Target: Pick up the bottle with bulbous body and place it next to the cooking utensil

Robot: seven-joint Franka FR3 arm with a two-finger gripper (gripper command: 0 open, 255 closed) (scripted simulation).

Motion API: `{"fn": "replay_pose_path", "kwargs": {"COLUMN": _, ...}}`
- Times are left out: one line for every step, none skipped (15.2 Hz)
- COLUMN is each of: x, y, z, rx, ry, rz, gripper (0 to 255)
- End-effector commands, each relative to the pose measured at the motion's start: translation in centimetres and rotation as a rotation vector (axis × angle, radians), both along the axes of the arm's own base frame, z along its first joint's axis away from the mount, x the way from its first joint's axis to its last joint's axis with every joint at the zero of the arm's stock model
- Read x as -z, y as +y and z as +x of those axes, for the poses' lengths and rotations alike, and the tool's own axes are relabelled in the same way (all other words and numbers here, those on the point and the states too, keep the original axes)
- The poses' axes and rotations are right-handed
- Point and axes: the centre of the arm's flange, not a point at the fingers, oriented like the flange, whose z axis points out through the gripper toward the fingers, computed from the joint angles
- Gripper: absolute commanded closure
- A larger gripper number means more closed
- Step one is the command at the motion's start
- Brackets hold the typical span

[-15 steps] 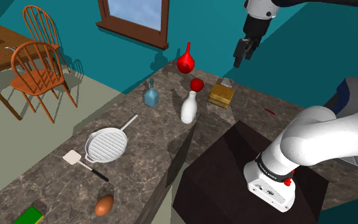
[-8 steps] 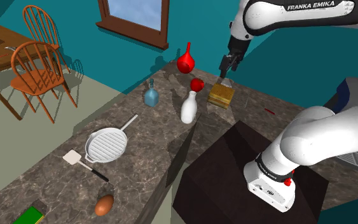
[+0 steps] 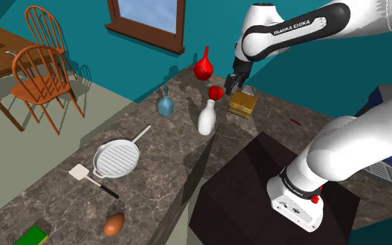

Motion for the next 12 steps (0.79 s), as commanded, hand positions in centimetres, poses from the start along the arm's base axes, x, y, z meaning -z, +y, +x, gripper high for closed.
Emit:
{"fn": "replay_pose_path", "kwargs": {"x": 2.1, "y": -0.6, "z": 1.4, "rx": 0.005, "ry": -0.008, "rz": 0.003, "gripper": 0}}
{"fn": "replay_pose_path", "kwargs": {"x": 3.2, "y": -0.9, "z": 2.1, "rx": 0.007, "ry": -0.012, "rz": 0.005, "gripper": 0}}
{"fn": "replay_pose_path", "kwargs": {"x": 4.2, "y": -1.1, "z": 2.8, "rx": 0.01, "ry": -0.015, "rz": 0.007, "gripper": 0}}
{"fn": "replay_pose_path", "kwargs": {"x": 5.3, "y": -1.3, "z": 3.5, "rx": 0.012, "ry": -0.018, "rz": 0.009, "gripper": 0}}
{"fn": "replay_pose_path", "kwargs": {"x": 6.4, "y": -1.6, "z": 4.2, "rx": 0.014, "ry": -0.021, "rz": 0.011, "gripper": 0}}
{"fn": "replay_pose_path", "kwargs": {"x": 7.5, "y": -1.8, "z": 4.9, "rx": 0.017, "ry": -0.024, "rz": 0.013, "gripper": 0}}
{"fn": "replay_pose_path", "kwargs": {"x": 8.5, "y": -2.0, "z": 5.6, "rx": 0.019, "ry": -0.027, "rz": 0.015, "gripper": 0}}
{"fn": "replay_pose_path", "kwargs": {"x": 9.6, "y": -2.3, "z": 6.3, "rx": 0.021, "ry": -0.03, "rz": 0.017, "gripper": 0}}
{"fn": "replay_pose_path", "kwargs": {"x": 10.7, "y": -2.5, "z": 7.0, "rx": 0.024, "ry": -0.033, "rz": 0.019, "gripper": 0}}
{"fn": "replay_pose_path", "kwargs": {"x": 11.7, "y": -2.7, "z": 7.7, "rx": 0.026, "ry": -0.037, "rz": 0.021, "gripper": 0}}
{"fn": "replay_pose_path", "kwargs": {"x": 12.8, "y": -2.9, "z": 8.4, "rx": 0.028, "ry": -0.04, "rz": 0.023, "gripper": 0}}
{"fn": "replay_pose_path", "kwargs": {"x": 13.9, "y": -3.2, "z": 9.1, "rx": 0.031, "ry": -0.043, "rz": 0.024, "gripper": 0}}
